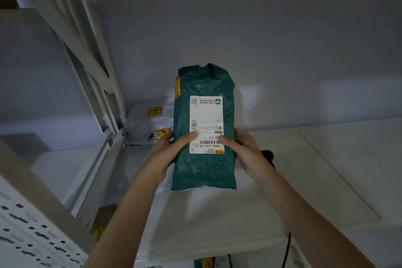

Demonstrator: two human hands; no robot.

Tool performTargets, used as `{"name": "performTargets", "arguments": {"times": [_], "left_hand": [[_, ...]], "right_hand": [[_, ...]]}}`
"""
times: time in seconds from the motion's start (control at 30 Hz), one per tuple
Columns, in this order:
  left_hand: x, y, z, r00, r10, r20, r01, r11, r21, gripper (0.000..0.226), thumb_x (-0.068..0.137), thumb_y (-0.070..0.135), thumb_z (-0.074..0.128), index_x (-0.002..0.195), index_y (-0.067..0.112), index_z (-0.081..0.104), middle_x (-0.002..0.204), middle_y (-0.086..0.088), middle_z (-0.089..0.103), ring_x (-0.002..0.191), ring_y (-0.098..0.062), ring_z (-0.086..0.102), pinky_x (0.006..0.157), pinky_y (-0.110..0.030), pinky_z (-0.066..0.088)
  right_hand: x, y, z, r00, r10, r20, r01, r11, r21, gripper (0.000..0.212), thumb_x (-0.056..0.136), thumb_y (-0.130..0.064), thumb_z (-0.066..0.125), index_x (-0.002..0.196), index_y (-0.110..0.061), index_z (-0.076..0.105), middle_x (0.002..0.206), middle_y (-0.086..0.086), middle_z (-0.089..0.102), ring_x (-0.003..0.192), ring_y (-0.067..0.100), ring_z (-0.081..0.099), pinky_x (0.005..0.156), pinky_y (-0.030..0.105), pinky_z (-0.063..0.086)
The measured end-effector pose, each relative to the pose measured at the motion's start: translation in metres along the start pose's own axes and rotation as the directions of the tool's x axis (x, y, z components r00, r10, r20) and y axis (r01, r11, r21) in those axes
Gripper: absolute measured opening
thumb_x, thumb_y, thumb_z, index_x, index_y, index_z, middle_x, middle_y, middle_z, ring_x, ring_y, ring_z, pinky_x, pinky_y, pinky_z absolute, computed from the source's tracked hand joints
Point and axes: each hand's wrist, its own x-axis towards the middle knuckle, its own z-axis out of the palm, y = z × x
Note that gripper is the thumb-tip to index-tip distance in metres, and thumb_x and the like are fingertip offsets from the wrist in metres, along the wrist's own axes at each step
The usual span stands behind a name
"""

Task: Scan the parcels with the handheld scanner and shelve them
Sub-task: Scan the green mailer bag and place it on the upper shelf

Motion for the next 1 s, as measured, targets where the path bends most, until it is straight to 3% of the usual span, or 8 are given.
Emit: {"name": "performTargets", "arguments": {"times": [0.1, 0.2, 0.33, 0.4, 0.5, 0.57, 0.73, 1.0], "left_hand": [[-0.002, -0.017, 0.004, 0.993, -0.057, 0.102, 0.036, 0.979, 0.199, 0.057, 0.065, 0.023, 0.082, 0.118, 0.017, 0.061, 0.112, -0.003, 0.070, 0.097, -0.018, 0.069, 0.084, -0.032, 0.055], [-0.006, -0.029, 0.016, 0.989, -0.062, 0.135, 0.034, 0.980, 0.198, 0.039, 0.074, 0.014, 0.076, 0.112, 0.015, 0.066, 0.104, -0.001, 0.073, 0.091, -0.015, 0.071, 0.077, -0.024, 0.057], [-0.003, -0.037, 0.032, 0.991, -0.037, 0.126, 0.022, 0.992, 0.120, 0.039, 0.075, 0.019, 0.075, 0.112, 0.014, 0.067, 0.102, -0.001, 0.074, 0.093, -0.016, 0.071, 0.079, -0.026, 0.056], [-0.001, -0.041, 0.037, 0.993, -0.042, 0.112, 0.033, 0.996, 0.082, 0.038, 0.075, 0.019, 0.075, 0.112, 0.015, 0.067, 0.104, -0.003, 0.074, 0.097, -0.019, 0.070, 0.085, -0.029, 0.054], [0.003, -0.048, 0.042, 0.994, -0.049, 0.096, 0.045, 0.998, 0.043, 0.030, 0.075, 0.018, 0.075, 0.105, 0.020, 0.068, 0.104, -0.003, 0.074, 0.098, -0.019, 0.069, 0.088, -0.031, 0.053], [0.006, -0.050, 0.044, 0.994, -0.048, 0.094, 0.047, 0.999, 0.018, 0.028, 0.076, 0.017, 0.075, 0.103, 0.020, 0.068, 0.103, -0.003, 0.074, 0.097, -0.019, 0.070, 0.088, -0.031, 0.053], [0.015, -0.050, 0.047, 0.995, -0.036, 0.091, 0.035, 0.999, 0.011, 0.028, 0.076, 0.016, 0.075, 0.104, 0.020, 0.067, 0.105, -0.004, 0.073, 0.098, -0.020, 0.069, 0.088, -0.030, 0.053], [0.026, -0.056, 0.046, 0.998, -0.022, 0.066, 0.021, 1.000, 0.003, 0.045, 0.076, 0.016, 0.075, 0.119, 0.014, 0.063, 0.110, -0.005, 0.072, 0.099, -0.019, 0.069, 0.087, -0.029, 0.054]], "right_hand": [[-0.005, -0.011, -0.015, 0.998, -0.023, -0.052, 0.023, 1.000, -0.002, 0.032, 0.081, -0.011, 0.069, 0.112, -0.010, 0.064, 0.112, 0.009, 0.071, 0.102, 0.026, 0.068, 0.086, 0.038, 0.057], [-0.005, -0.020, -0.030, 0.996, -0.020, -0.089, 0.016, 0.999, -0.037, 0.040, 0.081, -0.017, 0.069, 0.120, -0.009, 0.060, 0.115, 0.009, 0.070, 0.103, 0.027, 0.067, 0.075, 0.033, 0.058], [-0.003, -0.017, -0.045, 0.986, 0.004, -0.169, -0.024, 0.992, -0.121, 0.046, 0.083, -0.053, 0.059, 0.119, -0.025, 0.060, 0.117, 0.000, 0.068, 0.109, 0.023, 0.064, 0.094, 0.053, 0.048], [-0.002, -0.006, -0.058, 0.956, -0.061, -0.286, -0.003, 0.976, -0.218, 0.048, 0.091, -0.051, 0.044, 0.127, -0.020, 0.053, 0.121, -0.003, 0.061, 0.116, 0.019, 0.057, 0.101, 0.047, 0.044], [-0.003, 0.029, -0.090, 0.871, -0.089, -0.484, -0.271, 0.734, -0.623, 0.051, 0.095, -0.037, 0.047, 0.133, -0.002, 0.043, 0.131, 0.016, 0.049, 0.122, 0.030, 0.047, 0.100, 0.040, 0.039], [-0.007, 0.058, -0.109, 0.862, 0.029, -0.506, -0.437, 0.548, -0.713, 0.056, 0.089, -0.039, 0.055, 0.125, 0.002, 0.045, 0.124, 0.020, 0.050, 0.113, 0.034, 0.051, 0.086, 0.038, 0.044], [-0.005, 0.091, -0.122, 0.838, 0.225, -0.497, -0.520, 0.607, -0.602, 0.037, 0.082, -0.034, 0.062, 0.097, -0.001, 0.055, 0.077, 0.009, 0.057, 0.066, 0.024, 0.057, 0.055, 0.028, 0.038], [-0.003, 0.064, -0.118, 0.810, 0.436, -0.392, -0.501, 0.863, -0.074, 0.012, 0.085, -0.004, 0.061, 0.093, 0.003, 0.054, 0.062, 0.011, 0.050, 0.051, 0.022, 0.048, 0.049, 0.030, 0.042]]}}
